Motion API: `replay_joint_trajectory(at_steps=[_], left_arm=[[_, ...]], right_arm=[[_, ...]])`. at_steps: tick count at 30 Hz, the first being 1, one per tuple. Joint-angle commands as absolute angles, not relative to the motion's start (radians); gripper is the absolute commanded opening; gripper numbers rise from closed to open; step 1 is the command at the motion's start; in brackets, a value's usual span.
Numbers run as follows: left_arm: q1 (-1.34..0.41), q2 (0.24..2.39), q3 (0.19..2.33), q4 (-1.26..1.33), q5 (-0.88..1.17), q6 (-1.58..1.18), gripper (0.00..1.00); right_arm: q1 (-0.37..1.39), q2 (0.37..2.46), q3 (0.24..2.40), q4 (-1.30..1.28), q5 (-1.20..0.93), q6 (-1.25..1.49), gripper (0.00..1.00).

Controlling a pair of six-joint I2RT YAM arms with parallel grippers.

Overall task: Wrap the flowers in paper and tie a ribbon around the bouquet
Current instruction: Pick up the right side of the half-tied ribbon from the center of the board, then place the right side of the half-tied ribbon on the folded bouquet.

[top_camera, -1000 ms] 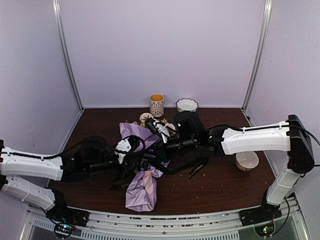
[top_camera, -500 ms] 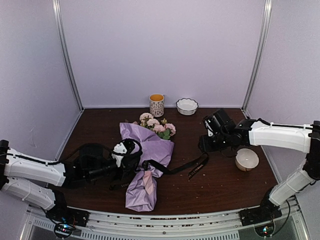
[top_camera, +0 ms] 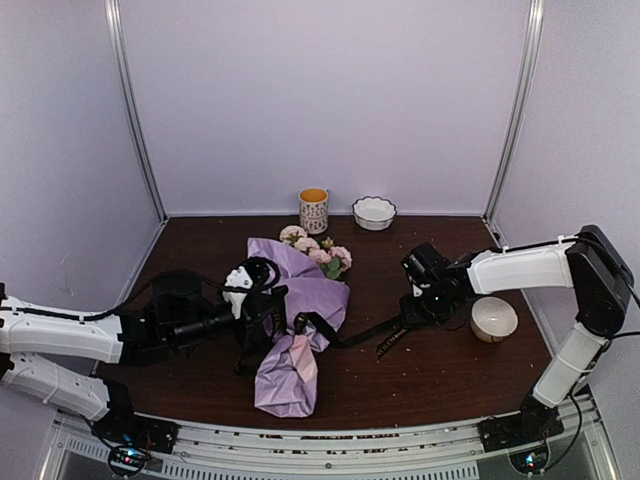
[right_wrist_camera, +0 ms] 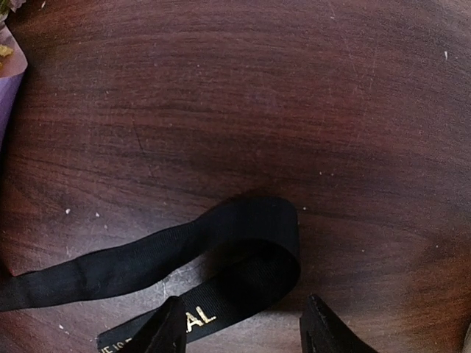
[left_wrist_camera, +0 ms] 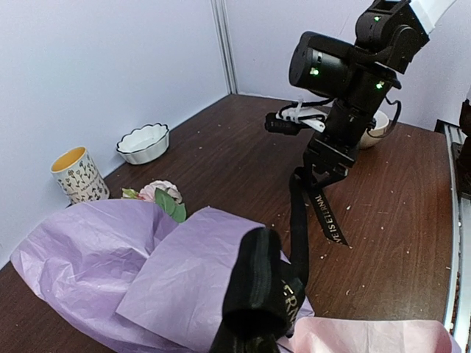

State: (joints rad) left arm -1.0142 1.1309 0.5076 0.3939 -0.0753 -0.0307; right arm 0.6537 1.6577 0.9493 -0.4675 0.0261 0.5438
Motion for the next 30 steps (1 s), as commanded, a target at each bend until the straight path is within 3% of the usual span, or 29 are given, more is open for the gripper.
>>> replay_joint_trajectory(at_steps=[1, 6, 12, 20, 30], left_arm=[[-1.008, 1.138, 0.517, 0.480, -0.042, 0.005, 0.00], [-1.008, 1.146, 0.473, 0.511, -0.017, 0.007, 0.00], [-1.008, 1.131, 0.457, 0.526, 0.019, 0.005, 0.00], [-1.008, 1.128, 0.443, 0.545, 0.029, 0.011, 0.00], [-1.008, 1.139, 0.416, 0.603, 0.070, 0.023, 0.00]], right_arm=[[0.625, 1.689, 0.950, -0.411, -0.004, 0.563, 0.53], [0.591, 1.737, 0.952, -0.365, -0.037, 0.563, 0.41], [0.551, 1.737, 0.949, -0.330, -0.046, 0.551, 0.01], [0.552, 1.681, 1.149, -0.452, -0.035, 0.458, 0.00], [0.912, 1.741, 1.635, -0.312, -0.193, 0.408, 0.00]])
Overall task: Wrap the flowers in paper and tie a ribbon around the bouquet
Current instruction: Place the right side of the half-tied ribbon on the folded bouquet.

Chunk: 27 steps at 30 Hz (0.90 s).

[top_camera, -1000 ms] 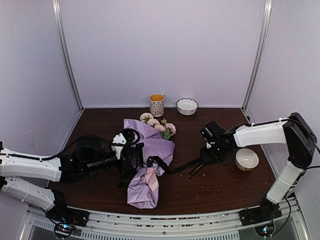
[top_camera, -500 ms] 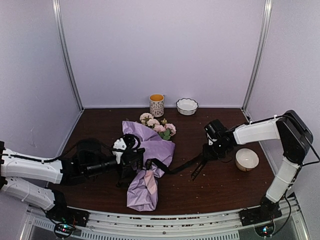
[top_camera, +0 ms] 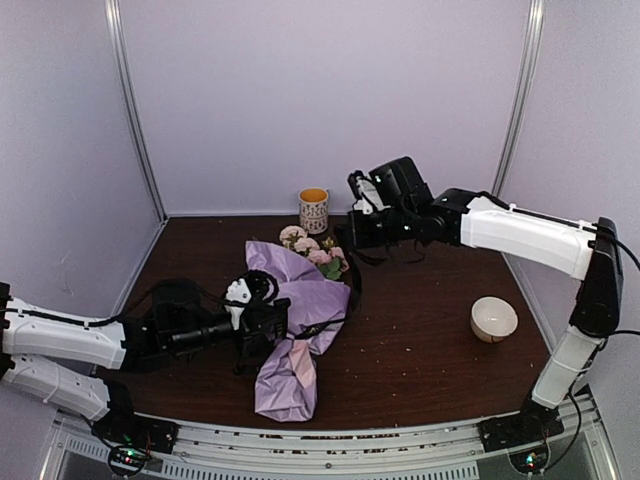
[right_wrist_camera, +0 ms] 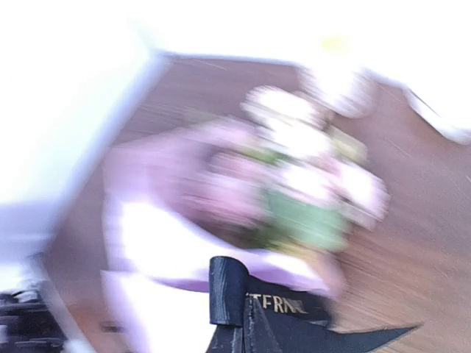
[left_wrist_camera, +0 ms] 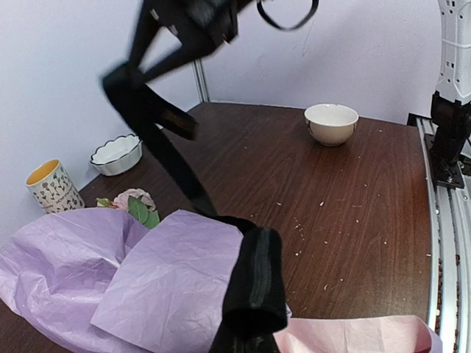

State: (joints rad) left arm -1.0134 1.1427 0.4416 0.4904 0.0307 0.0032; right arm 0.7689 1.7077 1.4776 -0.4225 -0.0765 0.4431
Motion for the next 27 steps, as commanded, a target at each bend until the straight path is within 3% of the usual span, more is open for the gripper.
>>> replay_joint_trajectory(at_steps=[1, 6, 9, 11, 19, 27], left_arm=[[-1.008, 1.139, 0.405, 0.631, 0.073, 0.026, 0.00], [-1.009, 1.106, 0.370, 0.677, 0.108, 0.043, 0.00], [-1.009, 1.078, 0.322, 0.752, 0.115, 0.044, 0.00], [-1.008, 1.070, 0.305, 0.780, 0.102, 0.050, 0.00], [-1.008, 1.088, 0.321, 0.769, 0.124, 0.040, 0.00], [-1.008, 1.083, 0.322, 0.763, 0.108, 0.034, 0.00]], right_arm=[[0.947, 1.777, 1.691, -0.291, -0.229, 0.415, 0.00], [1.091, 2.045, 2.100, -0.327, -0.376, 0.408, 0.00], [1.117, 2.154, 2.240, -0.365, -0.415, 0.405, 0.00], [1.113, 2.170, 2.223, -0.350, -0.410, 0.430, 0.05], [1.110, 2.124, 2.147, -0.392, -0.398, 0.406, 0.54], [1.091, 1.867, 1.877, -0.395, -0.327, 0.321, 0.57]])
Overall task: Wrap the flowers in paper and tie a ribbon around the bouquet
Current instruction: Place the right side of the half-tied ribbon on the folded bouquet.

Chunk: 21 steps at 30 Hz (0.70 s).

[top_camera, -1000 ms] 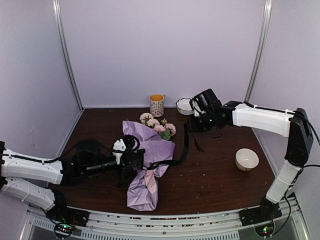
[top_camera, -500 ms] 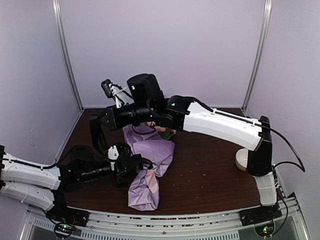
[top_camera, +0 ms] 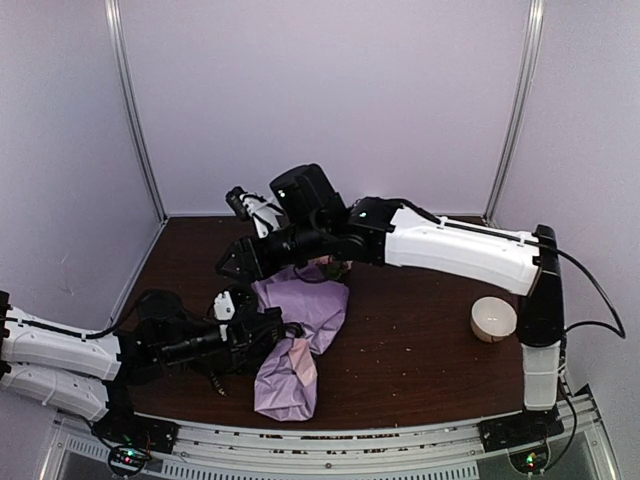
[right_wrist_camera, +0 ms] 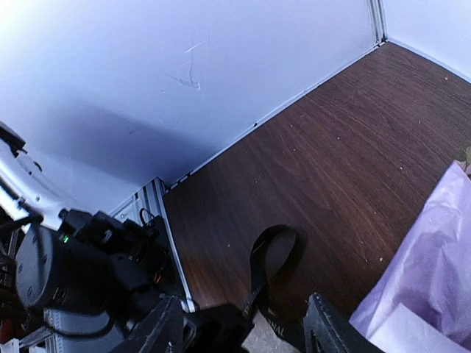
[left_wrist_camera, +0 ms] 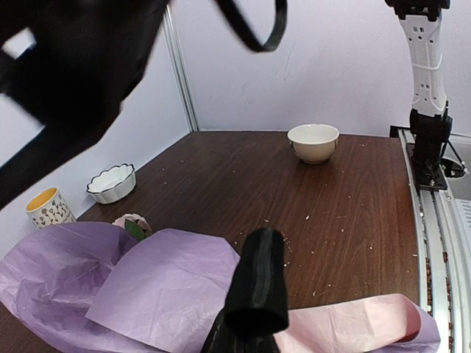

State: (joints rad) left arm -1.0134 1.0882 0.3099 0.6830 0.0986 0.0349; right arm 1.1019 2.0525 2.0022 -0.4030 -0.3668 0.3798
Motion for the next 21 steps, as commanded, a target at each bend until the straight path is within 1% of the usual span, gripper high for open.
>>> replay_joint_trajectory(at_steps=[1, 6, 11, 14, 17, 21], left_arm=[[-1.008, 1.085, 0.322, 0.762, 0.108, 0.032, 0.00], [-1.008, 1.096, 0.328, 0.760, 0.104, 0.034, 0.00], [-1.008, 1.096, 0.328, 0.757, 0.120, 0.037, 0.00], [-1.008, 1.098, 0.330, 0.753, 0.118, 0.041, 0.00], [-1.008, 1.106, 0.332, 0.752, 0.121, 0.048, 0.00], [-1.008, 1.131, 0.342, 0.741, 0.131, 0.054, 0.00]], right_arm=[[1.088, 1.817, 1.812, -0.378, -0.331, 0.302, 0.57], [1.088, 1.593, 1.458, -0.229, -0.417, 0.176, 0.56], [1.091, 1.498, 1.227, -0.062, -0.447, 0.036, 0.56], [1.097, 1.528, 1.209, -0.021, -0.460, -0.069, 0.56], [1.117, 1.593, 1.265, -0.088, -0.461, -0.198, 0.55], [1.120, 1.653, 1.307, -0.100, -0.453, -0.232, 0.55]])
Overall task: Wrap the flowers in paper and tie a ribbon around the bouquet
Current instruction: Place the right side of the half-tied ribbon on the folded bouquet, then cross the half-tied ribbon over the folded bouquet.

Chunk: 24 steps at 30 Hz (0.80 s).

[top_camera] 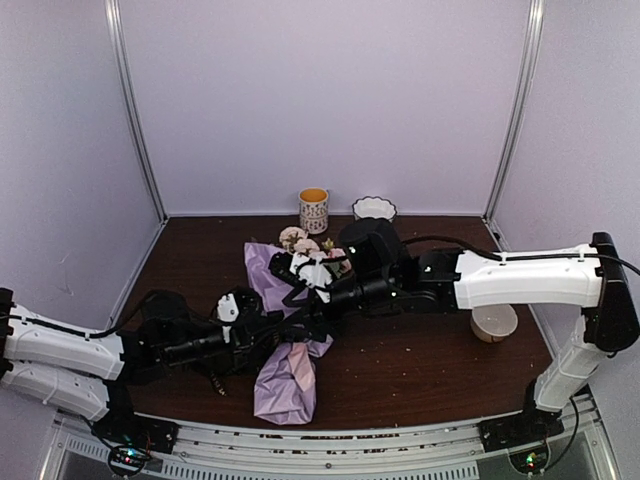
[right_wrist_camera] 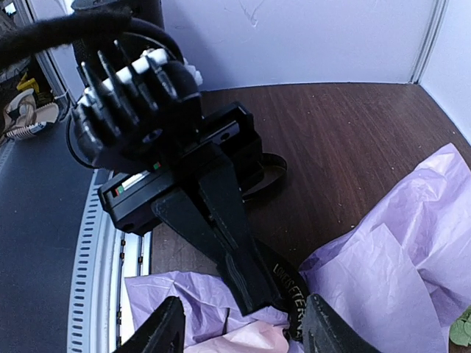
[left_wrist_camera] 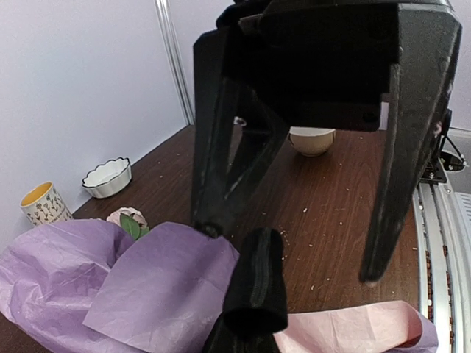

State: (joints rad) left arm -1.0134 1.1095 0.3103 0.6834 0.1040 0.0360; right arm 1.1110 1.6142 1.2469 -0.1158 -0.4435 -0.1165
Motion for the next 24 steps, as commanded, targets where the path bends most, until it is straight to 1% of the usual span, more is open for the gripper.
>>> replay_joint_trajectory(at_steps=[1, 2, 3, 6, 8, 9, 10, 15, 16, 17, 18, 19, 20, 21, 22, 24], left_arm=[[-1.007, 1.136, 0.345, 0.737, 0.128, 0.056, 0.00], [-1.006, 1.140, 0.347, 0.736, 0.124, 0.058, 0.00], [-1.006, 1.143, 0.348, 0.735, 0.123, 0.059, 0.00], [-1.002, 1.146, 0.350, 0.733, 0.126, 0.060, 0.00], [-0.999, 1.150, 0.351, 0.736, 0.130, 0.058, 0.00], [-0.997, 1.153, 0.352, 0.734, 0.132, 0.056, 0.00], [-0.995, 1.153, 0.353, 0.733, 0.139, 0.053, 0.00], [-0.991, 1.148, 0.364, 0.701, 0.143, 0.040, 0.00], [-0.991, 1.148, 0.373, 0.678, 0.130, 0.030, 0.04], [-0.991, 1.147, 0.385, 0.652, 0.113, 0.016, 0.21], [-0.992, 1.145, 0.397, 0.629, 0.090, -0.007, 0.41], [-0.991, 1.140, 0.408, 0.604, 0.053, -0.040, 0.57], [-0.991, 1.130, 0.423, 0.558, -0.001, -0.099, 0.66], [-0.991, 1.114, 0.444, 0.483, -0.073, -0.175, 0.72], [-0.990, 1.098, 0.468, 0.398, -0.134, -0.284, 0.75], [-0.991, 1.060, 0.544, 0.156, -0.266, -0.433, 0.77]], right_arm=[[1.120, 1.668, 1.317, -0.105, -0.469, -0.240, 0.54], [1.120, 1.681, 1.327, -0.112, -0.487, -0.247, 0.50], [1.121, 1.691, 1.337, -0.124, -0.505, -0.250, 0.44], [1.119, 1.702, 1.348, -0.141, -0.538, -0.255, 0.18], [1.117, 1.697, 1.336, -0.146, -0.555, -0.261, 0.07], [1.117, 1.694, 1.328, -0.144, -0.563, -0.260, 0.03], [1.115, 1.690, 1.320, -0.143, -0.567, -0.258, 0.00], [1.112, 1.673, 1.299, -0.105, -0.549, -0.220, 0.00], [1.111, 1.675, 1.303, -0.101, -0.535, -0.211, 0.00], [1.111, 1.678, 1.309, -0.100, -0.519, -0.199, 0.00], [1.108, 1.685, 1.318, -0.104, -0.507, -0.188, 0.00], [1.108, 1.692, 1.329, -0.112, -0.493, -0.175, 0.00], [1.107, 1.700, 1.338, -0.116, -0.483, -0.162, 0.00], [1.106, 1.706, 1.346, -0.124, -0.476, -0.154, 0.00], [1.105, 1.712, 1.352, -0.131, -0.463, -0.146, 0.00], [1.102, 1.721, 1.354, -0.135, -0.445, -0.136, 0.00]])
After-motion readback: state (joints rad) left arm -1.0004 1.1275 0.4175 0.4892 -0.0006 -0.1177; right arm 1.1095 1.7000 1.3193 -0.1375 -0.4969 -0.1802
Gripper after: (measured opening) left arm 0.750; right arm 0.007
